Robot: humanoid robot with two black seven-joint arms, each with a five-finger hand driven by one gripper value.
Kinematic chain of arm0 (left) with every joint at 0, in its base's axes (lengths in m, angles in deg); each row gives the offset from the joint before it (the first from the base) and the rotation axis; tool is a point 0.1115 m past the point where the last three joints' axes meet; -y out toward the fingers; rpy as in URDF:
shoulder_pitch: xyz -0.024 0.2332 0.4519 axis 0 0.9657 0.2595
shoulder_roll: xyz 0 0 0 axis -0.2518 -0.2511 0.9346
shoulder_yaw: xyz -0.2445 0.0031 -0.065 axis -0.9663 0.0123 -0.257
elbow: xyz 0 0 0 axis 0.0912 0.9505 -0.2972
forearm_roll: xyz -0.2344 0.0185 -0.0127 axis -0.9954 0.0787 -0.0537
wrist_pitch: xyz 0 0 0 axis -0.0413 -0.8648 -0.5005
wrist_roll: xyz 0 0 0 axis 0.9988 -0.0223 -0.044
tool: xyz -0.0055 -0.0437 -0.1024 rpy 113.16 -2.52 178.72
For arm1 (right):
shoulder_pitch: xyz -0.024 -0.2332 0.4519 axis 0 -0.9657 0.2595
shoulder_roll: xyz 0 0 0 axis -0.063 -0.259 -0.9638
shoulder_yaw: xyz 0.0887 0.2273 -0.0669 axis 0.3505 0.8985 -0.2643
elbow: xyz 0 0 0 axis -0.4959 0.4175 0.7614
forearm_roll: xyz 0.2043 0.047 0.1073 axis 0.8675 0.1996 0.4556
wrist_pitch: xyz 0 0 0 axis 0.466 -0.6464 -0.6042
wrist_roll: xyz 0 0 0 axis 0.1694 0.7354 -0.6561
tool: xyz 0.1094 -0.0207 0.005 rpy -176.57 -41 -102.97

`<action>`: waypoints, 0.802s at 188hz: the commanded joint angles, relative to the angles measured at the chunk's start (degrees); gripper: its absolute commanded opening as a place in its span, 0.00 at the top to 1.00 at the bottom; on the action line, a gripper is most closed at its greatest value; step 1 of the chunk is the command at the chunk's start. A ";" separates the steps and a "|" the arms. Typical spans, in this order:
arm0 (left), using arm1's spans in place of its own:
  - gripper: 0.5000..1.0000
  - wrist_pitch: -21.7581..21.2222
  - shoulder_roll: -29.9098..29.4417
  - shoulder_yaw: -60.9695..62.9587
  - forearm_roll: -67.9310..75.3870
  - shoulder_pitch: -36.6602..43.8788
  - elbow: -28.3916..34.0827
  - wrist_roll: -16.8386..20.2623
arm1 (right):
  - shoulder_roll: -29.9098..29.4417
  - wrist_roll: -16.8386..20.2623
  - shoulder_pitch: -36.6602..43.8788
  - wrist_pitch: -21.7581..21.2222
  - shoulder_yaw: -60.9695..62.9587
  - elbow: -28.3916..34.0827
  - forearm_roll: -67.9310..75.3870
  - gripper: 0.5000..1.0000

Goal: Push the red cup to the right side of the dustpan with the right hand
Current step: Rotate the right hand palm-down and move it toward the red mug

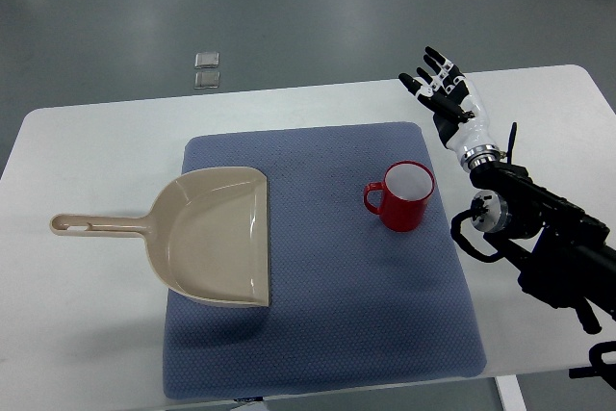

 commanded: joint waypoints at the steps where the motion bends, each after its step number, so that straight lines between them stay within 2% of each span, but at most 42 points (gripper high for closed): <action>1: 0.00 0.01 0.00 -0.02 0.00 0.00 0.00 0.00 | 3.77 -0.07 -1.37 -0.89 -0.24 2.88 -0.39 0.15; 39: 0.00 0.01 0.00 -0.02 0.00 0.00 0.00 0.00 | 11.24 -1.47 -6.29 -5.90 -0.24 7.44 -6.45 0.15; 70: 0.00 0.01 0.00 -0.02 0.00 0.00 -0.09 0.00 | 15.54 -3.25 -10.25 -8.01 0.11 10.17 -11.72 0.15; 99: 0.00 0.01 0.00 -0.02 0.00 0.00 0.00 0.00 | 17.39 -3.25 -13.06 -10.47 0.20 11.75 -15.41 0.15; 151: 0.00 0.01 0.00 -0.02 0.00 0.00 0.00 0.00 | 17.22 -3.25 -15.61 -10.56 0.20 12.54 -27.28 0.15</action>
